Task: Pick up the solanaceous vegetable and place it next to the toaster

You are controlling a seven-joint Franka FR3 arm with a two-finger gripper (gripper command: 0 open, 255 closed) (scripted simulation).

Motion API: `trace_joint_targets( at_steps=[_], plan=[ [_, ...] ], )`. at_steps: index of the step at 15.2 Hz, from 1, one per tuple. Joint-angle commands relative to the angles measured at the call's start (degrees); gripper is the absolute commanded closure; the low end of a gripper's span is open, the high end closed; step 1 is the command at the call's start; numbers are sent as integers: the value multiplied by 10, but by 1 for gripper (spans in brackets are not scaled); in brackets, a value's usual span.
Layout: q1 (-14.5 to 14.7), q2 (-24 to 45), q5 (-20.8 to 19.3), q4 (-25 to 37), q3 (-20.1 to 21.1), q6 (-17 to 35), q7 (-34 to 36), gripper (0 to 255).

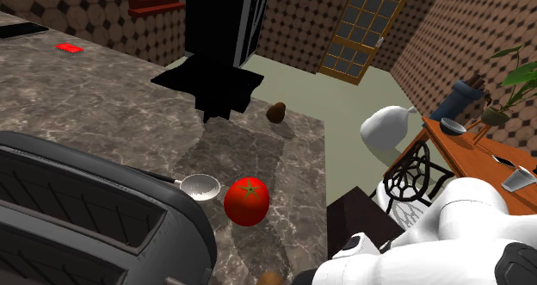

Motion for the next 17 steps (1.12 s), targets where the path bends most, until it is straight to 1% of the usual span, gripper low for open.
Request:
trace_joint_targets(
  at_steps=[1, 4, 11, 12, 17],
  plan=[
    [-7, 10, 9, -6, 18, 20, 0, 255],
    [-16, 23, 18, -12, 40, 43, 0, 255],
    [-16, 23, 18, -12, 40, 42, 0, 255],
    [-16, 23, 18, -12, 40, 42, 0, 0],
    [-16, 23, 18, -12, 40, 42, 0, 0]
  ],
)
